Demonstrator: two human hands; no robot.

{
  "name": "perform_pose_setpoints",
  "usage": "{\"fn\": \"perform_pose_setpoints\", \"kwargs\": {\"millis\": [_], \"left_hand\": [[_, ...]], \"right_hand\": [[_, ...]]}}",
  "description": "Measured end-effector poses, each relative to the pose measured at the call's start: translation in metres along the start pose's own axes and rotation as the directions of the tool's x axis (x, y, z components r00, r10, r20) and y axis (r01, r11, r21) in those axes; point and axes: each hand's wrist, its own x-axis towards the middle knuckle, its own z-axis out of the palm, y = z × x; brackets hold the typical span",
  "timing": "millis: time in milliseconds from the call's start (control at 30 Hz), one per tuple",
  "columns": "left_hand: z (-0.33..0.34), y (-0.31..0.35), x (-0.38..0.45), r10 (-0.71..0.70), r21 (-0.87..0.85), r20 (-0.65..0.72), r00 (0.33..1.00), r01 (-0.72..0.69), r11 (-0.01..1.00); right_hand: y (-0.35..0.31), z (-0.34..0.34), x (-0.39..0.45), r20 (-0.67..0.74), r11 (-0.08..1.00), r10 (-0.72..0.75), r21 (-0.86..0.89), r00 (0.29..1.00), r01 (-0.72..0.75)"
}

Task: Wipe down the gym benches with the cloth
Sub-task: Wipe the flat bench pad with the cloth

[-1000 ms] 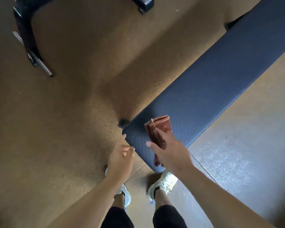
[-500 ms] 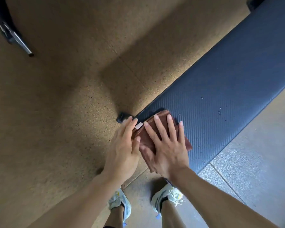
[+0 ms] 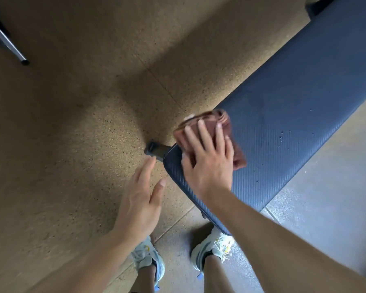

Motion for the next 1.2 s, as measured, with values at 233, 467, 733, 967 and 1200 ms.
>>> {"fn": "perform_pose_setpoints", "kwargs": {"millis": [233, 467, 733, 967, 1200], "left_hand": [[-0.005, 0.019, 0.0, 0.058, 0.07, 0.064, 0.996, -0.063, 0.996], [0.003, 0.052, 0.024, 0.088, 0.128, 0.117, 0.989, -0.103, 0.987], [0.055, 0.109, 0.088, 0.04, 0.297, 0.12, 0.992, -0.074, 0.952], [0.102, 0.126, 0.124, -0.277, 0.343, 0.026, 0.96, 0.252, 0.905], [0.101, 0.119, 0.123, -0.287, 0.293, 0.041, 0.957, 0.263, 0.919]], "right_hand": [[0.016, 0.016, -0.068, 0.295, 0.884, -0.417, -0.085, 0.859, 0.459], [0.046, -0.011, -0.019, 0.383, 0.929, -0.298, -0.092, 0.874, 0.357], [0.135, -0.046, 0.073, 0.298, 0.959, -0.202, -0.133, 0.933, 0.25], [0.287, -0.104, 0.199, 0.168, 0.982, 0.117, -0.166, 0.979, -0.089], [0.338, -0.127, 0.253, 0.053, 0.966, 0.259, 0.012, 0.964, -0.26]]}}
